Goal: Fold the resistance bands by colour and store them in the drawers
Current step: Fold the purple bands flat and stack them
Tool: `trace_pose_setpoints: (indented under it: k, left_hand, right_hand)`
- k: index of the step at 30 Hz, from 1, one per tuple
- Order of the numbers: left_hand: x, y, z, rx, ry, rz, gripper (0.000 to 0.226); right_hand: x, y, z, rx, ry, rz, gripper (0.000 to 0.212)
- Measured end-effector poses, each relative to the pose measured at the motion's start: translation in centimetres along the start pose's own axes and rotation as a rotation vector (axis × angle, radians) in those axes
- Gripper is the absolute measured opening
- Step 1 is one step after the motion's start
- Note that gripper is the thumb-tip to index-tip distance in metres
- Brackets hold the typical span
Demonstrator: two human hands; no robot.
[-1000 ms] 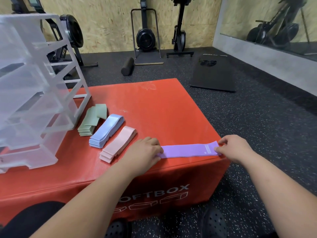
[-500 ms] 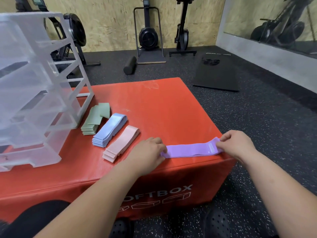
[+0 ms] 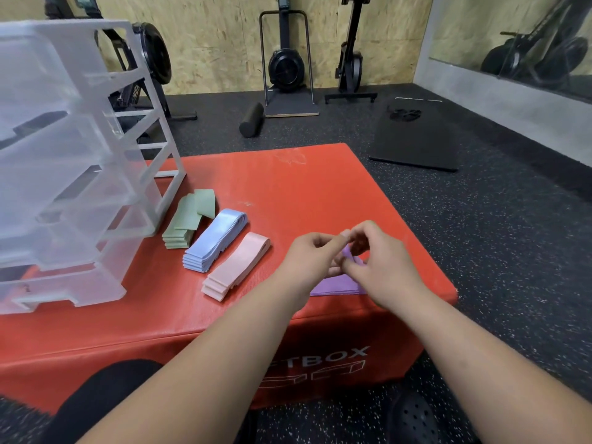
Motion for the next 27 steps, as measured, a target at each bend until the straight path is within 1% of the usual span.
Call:
trace_pose_setpoints:
  k: [3, 6, 8, 10, 13, 16, 18, 21, 22, 25, 27]
  left_hand:
    - [-0.2, 2.0, -0.1, 0.043, 0.011, 0.065, 0.033]
    - [-0.4, 3.5, -0.5, 0.118, 0.05, 0.104, 0.032]
    - [-0.7, 3.9, -0.5, 0.142, 0.057, 0.124, 0.031]
    - [-1.0, 4.4, -0.3, 0.159, 0.053, 0.145, 0.029]
    - [-1.5, 6.2, -0.3, 0.197, 0.061, 0.229, 0.025]
    - [-2.1, 8.2, -1.0, 0.229, 0.096, 0.309, 0.023]
    - [-2.7, 9.2, -1.3, 0.277, 0.126, 0.35, 0.02]
    - [-3.3, 10.1, -1.9, 0.358, 0.156, 0.365, 0.026]
    - [-3.4, 10.4, -2.2, 0.408, 0.172, 0.368, 0.029]
    - [-4.0, 10.7, -2.3, 0.632, 0.227, 0.35, 0.026]
    - [-4.5, 11.0, -2.0, 0.724, 0.221, 0.373, 0.031]
  right_hand:
    - [0.4, -1.3, -0.5, 0.041, 0.057, -0.097, 0.042]
    - [0.8, -1.7, -0.1, 0.14, 0.075, -0.146, 0.052]
    - [1.1, -2.0, 0.0, 0.167, 0.086, -0.172, 0.056]
    - [1.4, -2.4, 0.1, 0.144, 0.098, -0.193, 0.056]
    - [1.8, -3.0, 0.9, 0.036, 0.106, -0.219, 0.051]
    - [2.0, -4.5, 2.9, -0.232, 0.097, -0.339, 0.049]
    - [2.0, -5.5, 4.3, -0.333, 0.069, -0.399, 0.045]
    - [1.8, -5.9, 5.1, -0.386, 0.061, -0.408, 0.037]
    - [1.8, -5.9, 5.2, -0.394, 0.064, -0.403, 0.036]
    - [1.8, -5.8, 5.3, -0.406, 0.066, -0.407, 0.034]
    - [1.8, -5.9, 5.5, -0.409, 0.062, -0.413, 0.034]
Point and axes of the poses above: each hand's wrist, its own x-axis towards the middle knuckle, its own y-axis out of the back of the hand, z = x × y, the point moved 9 cm from there along x, towards the middle knuckle, and after that the axes turned 15 degrees about -z, right-handed, at the moved point
